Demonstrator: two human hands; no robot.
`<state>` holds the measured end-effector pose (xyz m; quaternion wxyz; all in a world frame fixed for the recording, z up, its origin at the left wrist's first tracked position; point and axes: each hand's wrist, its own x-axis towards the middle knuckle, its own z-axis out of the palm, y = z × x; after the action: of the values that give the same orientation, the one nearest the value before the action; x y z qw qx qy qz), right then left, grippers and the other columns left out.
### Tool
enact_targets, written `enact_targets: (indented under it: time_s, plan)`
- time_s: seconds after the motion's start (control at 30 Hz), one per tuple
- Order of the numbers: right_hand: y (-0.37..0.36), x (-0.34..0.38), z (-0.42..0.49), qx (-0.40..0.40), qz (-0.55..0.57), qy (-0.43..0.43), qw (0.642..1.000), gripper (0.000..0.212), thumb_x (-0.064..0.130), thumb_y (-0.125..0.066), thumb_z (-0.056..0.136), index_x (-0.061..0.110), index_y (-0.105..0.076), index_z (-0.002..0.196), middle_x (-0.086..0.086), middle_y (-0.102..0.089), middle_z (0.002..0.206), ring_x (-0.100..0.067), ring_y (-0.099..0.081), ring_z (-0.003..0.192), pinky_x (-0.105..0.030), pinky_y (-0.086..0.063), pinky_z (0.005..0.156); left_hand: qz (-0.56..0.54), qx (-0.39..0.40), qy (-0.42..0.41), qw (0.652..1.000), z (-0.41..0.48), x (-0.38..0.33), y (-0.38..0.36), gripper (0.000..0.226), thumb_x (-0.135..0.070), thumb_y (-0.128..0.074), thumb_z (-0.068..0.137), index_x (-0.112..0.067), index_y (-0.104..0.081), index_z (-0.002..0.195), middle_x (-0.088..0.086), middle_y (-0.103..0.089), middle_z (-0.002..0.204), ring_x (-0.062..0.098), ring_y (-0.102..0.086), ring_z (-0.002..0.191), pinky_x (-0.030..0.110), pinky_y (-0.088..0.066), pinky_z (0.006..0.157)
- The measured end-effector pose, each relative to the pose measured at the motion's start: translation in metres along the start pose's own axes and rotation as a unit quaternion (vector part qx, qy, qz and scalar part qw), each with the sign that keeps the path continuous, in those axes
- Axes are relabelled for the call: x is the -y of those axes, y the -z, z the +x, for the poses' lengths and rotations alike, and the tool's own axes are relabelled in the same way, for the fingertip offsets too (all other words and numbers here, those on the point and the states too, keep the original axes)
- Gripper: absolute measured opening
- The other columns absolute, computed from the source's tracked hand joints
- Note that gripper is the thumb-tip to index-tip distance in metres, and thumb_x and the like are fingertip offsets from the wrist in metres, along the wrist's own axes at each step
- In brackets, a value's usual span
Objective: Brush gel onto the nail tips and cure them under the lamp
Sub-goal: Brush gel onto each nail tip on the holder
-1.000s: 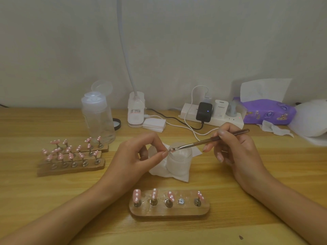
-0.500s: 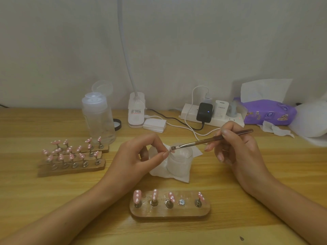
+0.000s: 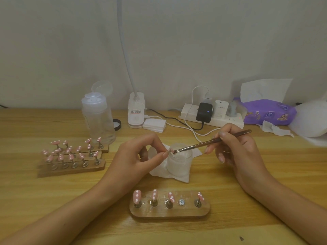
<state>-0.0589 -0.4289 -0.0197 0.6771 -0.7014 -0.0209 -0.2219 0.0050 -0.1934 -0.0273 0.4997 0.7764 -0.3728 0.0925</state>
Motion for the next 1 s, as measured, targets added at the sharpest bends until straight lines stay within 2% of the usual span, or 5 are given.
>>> enact_targets:
  time_s: [0.2, 0.3, 0.43, 0.63, 1.0]
  plan:
    - [-0.001, 0.002, 0.000, 0.025, 0.035, 0.027, 0.999, 0.024, 0.025, -0.049, 0.093, 0.026, -0.061, 0.073, -0.013, -0.071, 0.070, -0.014, -0.046, 0.043, -0.025, -0.033, 0.043, 0.001, -0.002, -0.006, 1.000, 0.000, 0.000, 0.000, 0.014, -0.033, -0.071, 0.086, -0.020, -0.067, 0.081, -0.033, -0.056, 0.065, -0.001, -0.047, 0.055, 0.004, -0.038, 0.059]
    - [-0.001, 0.001, 0.001, 0.032, 0.014, 0.022, 0.999, 0.023, 0.027, -0.050, 0.092, 0.028, -0.062, 0.073, -0.014, -0.072, 0.071, -0.014, -0.047, 0.043, -0.026, -0.032, 0.042, -0.003, -0.001, -0.003, 1.000, 0.000, 0.000, 0.000, 0.018, -0.039, -0.066, 0.082, -0.020, -0.067, 0.081, -0.033, -0.056, 0.065, -0.001, -0.046, 0.055, 0.004, -0.038, 0.059]
    - [0.001, 0.001, 0.001, 0.017, 0.000, 0.009, 1.000, 0.023, 0.028, -0.051, 0.092, 0.029, -0.062, 0.071, -0.013, -0.072, 0.070, -0.013, -0.047, 0.043, -0.021, -0.034, 0.041, -0.006, 0.003, -0.002, 1.000, 0.000, 0.000, 0.000, 0.021, -0.040, -0.064, 0.081, -0.020, -0.068, 0.082, -0.033, -0.056, 0.065, -0.001, -0.045, 0.054, 0.004, -0.038, 0.059]
    - [0.005, 0.001, 0.000, -0.011, -0.006, 0.006, 1.000, 0.041, 0.015, -0.043, 0.103, 0.030, -0.061, 0.069, -0.011, -0.069, 0.066, -0.011, -0.048, 0.044, -0.020, -0.034, 0.040, -0.005, 0.002, -0.010, 1.000, 0.001, 0.000, 0.000, 0.020, -0.039, -0.064, 0.081, -0.019, -0.068, 0.082, -0.034, -0.055, 0.065, -0.002, -0.045, 0.054, 0.003, -0.037, 0.058]
    - [0.024, 0.005, 0.002, -0.079, 0.033, 0.057, 0.995, 0.030, 0.018, -0.044, 0.097, 0.021, -0.056, 0.069, -0.003, -0.057, 0.053, -0.014, -0.052, 0.048, -0.021, -0.037, 0.041, -0.005, 0.001, -0.008, 1.000, 0.000, 0.001, 0.001, 0.020, -0.042, -0.063, 0.081, -0.022, -0.068, 0.082, -0.033, -0.055, 0.065, -0.001, -0.045, 0.055, 0.003, -0.037, 0.058]
